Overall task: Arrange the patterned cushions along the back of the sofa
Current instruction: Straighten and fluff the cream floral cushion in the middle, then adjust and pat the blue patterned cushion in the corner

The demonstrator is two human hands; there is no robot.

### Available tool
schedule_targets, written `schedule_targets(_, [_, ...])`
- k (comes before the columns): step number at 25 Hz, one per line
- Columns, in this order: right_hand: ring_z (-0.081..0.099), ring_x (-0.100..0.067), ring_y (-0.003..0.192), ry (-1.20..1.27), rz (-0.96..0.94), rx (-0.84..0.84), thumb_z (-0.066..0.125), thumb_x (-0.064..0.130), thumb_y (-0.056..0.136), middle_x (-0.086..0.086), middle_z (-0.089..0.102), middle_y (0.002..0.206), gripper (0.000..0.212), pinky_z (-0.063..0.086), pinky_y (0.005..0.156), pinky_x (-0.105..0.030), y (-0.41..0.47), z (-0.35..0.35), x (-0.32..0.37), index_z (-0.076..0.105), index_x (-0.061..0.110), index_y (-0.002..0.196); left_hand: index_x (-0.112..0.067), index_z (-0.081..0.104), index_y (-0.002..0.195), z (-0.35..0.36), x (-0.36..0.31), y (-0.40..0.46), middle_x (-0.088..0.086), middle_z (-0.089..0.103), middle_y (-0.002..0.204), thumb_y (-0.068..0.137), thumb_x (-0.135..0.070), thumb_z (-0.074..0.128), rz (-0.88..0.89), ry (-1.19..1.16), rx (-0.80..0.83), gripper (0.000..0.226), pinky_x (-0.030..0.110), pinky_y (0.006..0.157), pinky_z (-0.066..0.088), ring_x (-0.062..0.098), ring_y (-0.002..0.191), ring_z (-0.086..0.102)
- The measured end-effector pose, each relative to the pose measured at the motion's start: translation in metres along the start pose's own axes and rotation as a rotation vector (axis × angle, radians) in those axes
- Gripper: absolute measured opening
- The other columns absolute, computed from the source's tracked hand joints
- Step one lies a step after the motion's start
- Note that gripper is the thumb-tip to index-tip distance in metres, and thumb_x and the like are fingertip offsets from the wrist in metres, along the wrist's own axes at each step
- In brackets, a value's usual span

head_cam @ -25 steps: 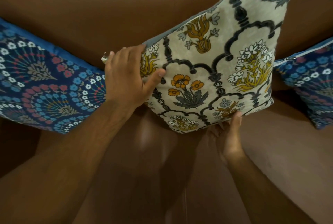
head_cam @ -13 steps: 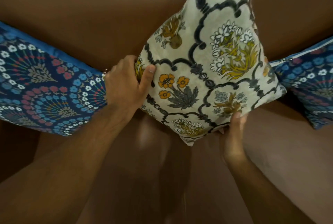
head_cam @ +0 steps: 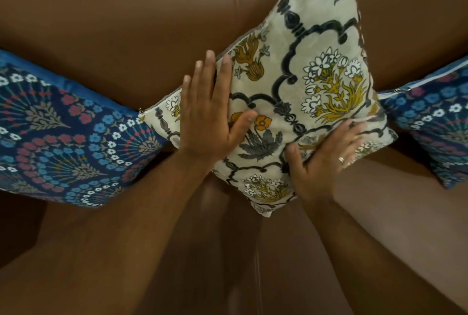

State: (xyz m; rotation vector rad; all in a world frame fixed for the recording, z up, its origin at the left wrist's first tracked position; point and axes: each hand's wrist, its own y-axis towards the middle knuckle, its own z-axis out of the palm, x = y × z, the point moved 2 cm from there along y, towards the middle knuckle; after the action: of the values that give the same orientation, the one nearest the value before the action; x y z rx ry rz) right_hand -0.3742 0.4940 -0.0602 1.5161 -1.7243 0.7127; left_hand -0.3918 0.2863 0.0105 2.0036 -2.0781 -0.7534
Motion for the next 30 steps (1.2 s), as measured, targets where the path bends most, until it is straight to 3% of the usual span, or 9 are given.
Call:
schedule_targets(5, [-0.018, -0.062, 0.153, -0.138, 0.044, 0.05, 0.043, 0.074, 0.083, -0.035, -0.015, 0.17, 0.12, -0.006, 0.12, -0.076, 0.011, 0.023, -0.007, -0.002, -0.003, 0.164, -0.012, 0.006, 0.158, 0.024, 0.018, 0.007, 0.027, 0.016, 0.165, 0.098, -0.07, 0.016, 0.022, 0.108, 0.049, 0.085, 0.054, 0.124, 0.008, 0.044, 0.154, 0.014])
schedule_targets(9, [-0.015, -0.049, 0.159, -0.112, 0.013, 0.038, 0.046, 0.078, 0.084, -0.023, -0.014, 0.175, 0.113, -0.005, 0.123, -0.066, -0.015, -0.01, -0.011, -0.004, 0.019, 0.166, -0.018, 0.008, 0.161, -0.001, 0.013, -0.002, 0.019, 0.015, 0.168, 0.096, -0.074, 0.018, 0.001, 0.052, 0.09, 0.087, 0.053, 0.125, 0.007, 0.037, 0.156, 0.013])
schedule_targets(13, [-0.014, -0.043, 0.161, -0.065, 0.036, 0.084, 0.045, 0.078, 0.084, -0.019, -0.013, 0.176, 0.115, -0.002, 0.127, -0.065, -0.042, -0.04, 0.013, -0.008, 0.018, 0.167, -0.017, 0.012, 0.161, -0.049, 0.021, -0.022, 0.016, 0.017, 0.169, 0.098, -0.073, 0.016, -0.072, 0.098, 0.21, 0.085, 0.054, 0.125, 0.008, 0.035, 0.156, 0.013])
schedule_targets(17, [-0.016, -0.035, 0.162, -0.048, -0.112, 0.166, 0.031, 0.086, 0.088, -0.011, -0.018, 0.175, 0.104, -0.003, 0.128, -0.058, -0.092, -0.033, 0.038, -0.014, 0.034, 0.165, -0.018, 0.012, 0.161, -0.096, 0.056, -0.034, 0.017, 0.017, 0.168, 0.1, -0.071, 0.017, -0.102, 0.19, 0.213, 0.081, 0.057, 0.124, 0.007, 0.036, 0.155, 0.014])
schedule_targets(21, [0.004, -0.046, 0.16, -0.097, -0.167, 0.361, 0.028, 0.084, 0.091, -0.019, 0.003, 0.174, 0.106, 0.016, 0.124, -0.071, -0.165, 0.038, 0.068, 0.004, 0.014, 0.167, -0.017, 0.017, 0.161, -0.154, 0.141, -0.061, 0.02, 0.018, 0.167, 0.103, -0.065, 0.026, -0.082, 0.323, 0.094, 0.076, 0.055, 0.123, -0.002, 0.038, 0.155, 0.012])
schedule_targets(25, [-0.009, -0.021, 0.162, -0.025, -0.132, 0.583, 0.042, 0.08, 0.089, 0.009, -0.013, 0.171, 0.097, 0.013, 0.131, -0.055, -0.205, 0.145, 0.137, -0.01, 0.036, 0.158, -0.012, 0.024, 0.159, -0.211, 0.247, -0.089, 0.027, 0.018, 0.165, 0.102, -0.06, 0.038, -0.123, 0.411, 0.001, 0.076, 0.064, 0.121, 0.003, 0.044, 0.153, 0.015])
schedule_targets(28, [-0.011, -0.029, 0.16, -0.01, -0.206, 0.517, 0.044, 0.074, 0.088, -0.003, -0.024, 0.169, 0.095, 0.011, 0.124, -0.04, -0.214, 0.211, 0.195, -0.007, 0.035, 0.158, -0.01, 0.019, 0.16, -0.232, 0.32, -0.102, 0.027, 0.014, 0.166, 0.101, -0.06, 0.039, -0.177, 0.371, 0.043, 0.08, 0.063, 0.122, 0.007, 0.045, 0.154, 0.012])
schedule_targets(30, [-0.016, -0.025, 0.157, -0.012, -0.12, 0.447, 0.047, 0.067, 0.09, -0.006, -0.03, 0.167, 0.095, 0.009, 0.122, -0.037, -0.223, 0.24, 0.218, -0.008, 0.033, 0.16, -0.009, 0.016, 0.16, -0.241, 0.359, -0.109, 0.022, 0.017, 0.167, 0.1, -0.061, 0.041, -0.251, 0.226, 0.078, 0.084, 0.061, 0.124, 0.012, 0.041, 0.155, 0.014])
